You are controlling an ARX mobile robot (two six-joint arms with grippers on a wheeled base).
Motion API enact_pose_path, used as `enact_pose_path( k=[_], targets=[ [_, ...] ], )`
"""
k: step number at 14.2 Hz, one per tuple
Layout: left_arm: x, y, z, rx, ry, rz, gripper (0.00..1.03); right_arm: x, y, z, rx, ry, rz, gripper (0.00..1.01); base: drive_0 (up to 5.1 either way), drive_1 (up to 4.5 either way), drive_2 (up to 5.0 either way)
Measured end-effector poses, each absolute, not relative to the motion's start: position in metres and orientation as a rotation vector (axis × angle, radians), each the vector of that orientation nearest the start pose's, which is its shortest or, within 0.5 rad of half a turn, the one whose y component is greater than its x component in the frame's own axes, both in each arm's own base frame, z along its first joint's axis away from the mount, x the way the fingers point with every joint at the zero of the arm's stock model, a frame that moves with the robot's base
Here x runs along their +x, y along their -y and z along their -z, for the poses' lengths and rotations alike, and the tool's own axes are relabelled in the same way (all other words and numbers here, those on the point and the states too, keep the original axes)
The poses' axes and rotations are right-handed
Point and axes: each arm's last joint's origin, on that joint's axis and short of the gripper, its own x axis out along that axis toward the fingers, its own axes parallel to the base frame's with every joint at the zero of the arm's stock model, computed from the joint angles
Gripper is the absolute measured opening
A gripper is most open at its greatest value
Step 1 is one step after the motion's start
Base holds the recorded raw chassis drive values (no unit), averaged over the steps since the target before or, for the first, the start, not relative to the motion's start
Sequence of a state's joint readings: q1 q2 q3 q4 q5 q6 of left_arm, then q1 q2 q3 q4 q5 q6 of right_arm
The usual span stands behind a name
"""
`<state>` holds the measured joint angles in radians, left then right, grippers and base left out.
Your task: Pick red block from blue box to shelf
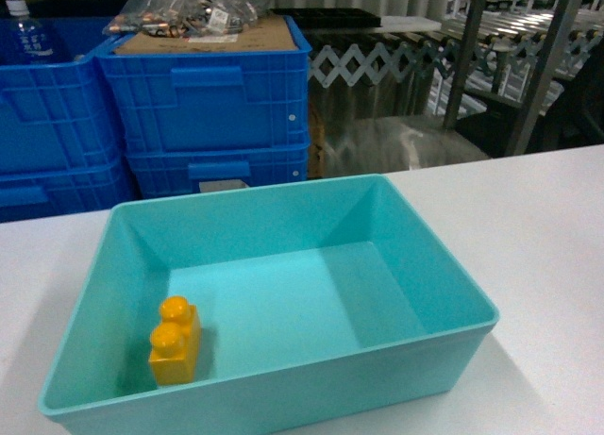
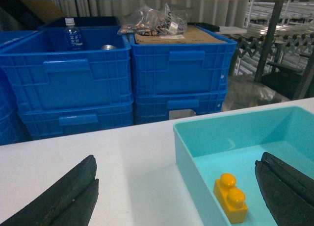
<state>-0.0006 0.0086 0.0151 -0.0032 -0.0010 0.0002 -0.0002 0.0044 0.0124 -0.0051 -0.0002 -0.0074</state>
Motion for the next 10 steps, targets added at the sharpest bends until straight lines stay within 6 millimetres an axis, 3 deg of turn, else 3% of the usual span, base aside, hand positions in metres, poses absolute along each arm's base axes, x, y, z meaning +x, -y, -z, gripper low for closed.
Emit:
enact_pose_path(
  k=[10],
  targets=[
    [0.0973, 0.0, -0.1676, 0.001, 0.003, -0.001, 0.98, 0.0972, 0.0, -0.1669, -0.007, 0.003, 0.0, 0.4, -1.5, -1.52, -1.5]
  ],
)
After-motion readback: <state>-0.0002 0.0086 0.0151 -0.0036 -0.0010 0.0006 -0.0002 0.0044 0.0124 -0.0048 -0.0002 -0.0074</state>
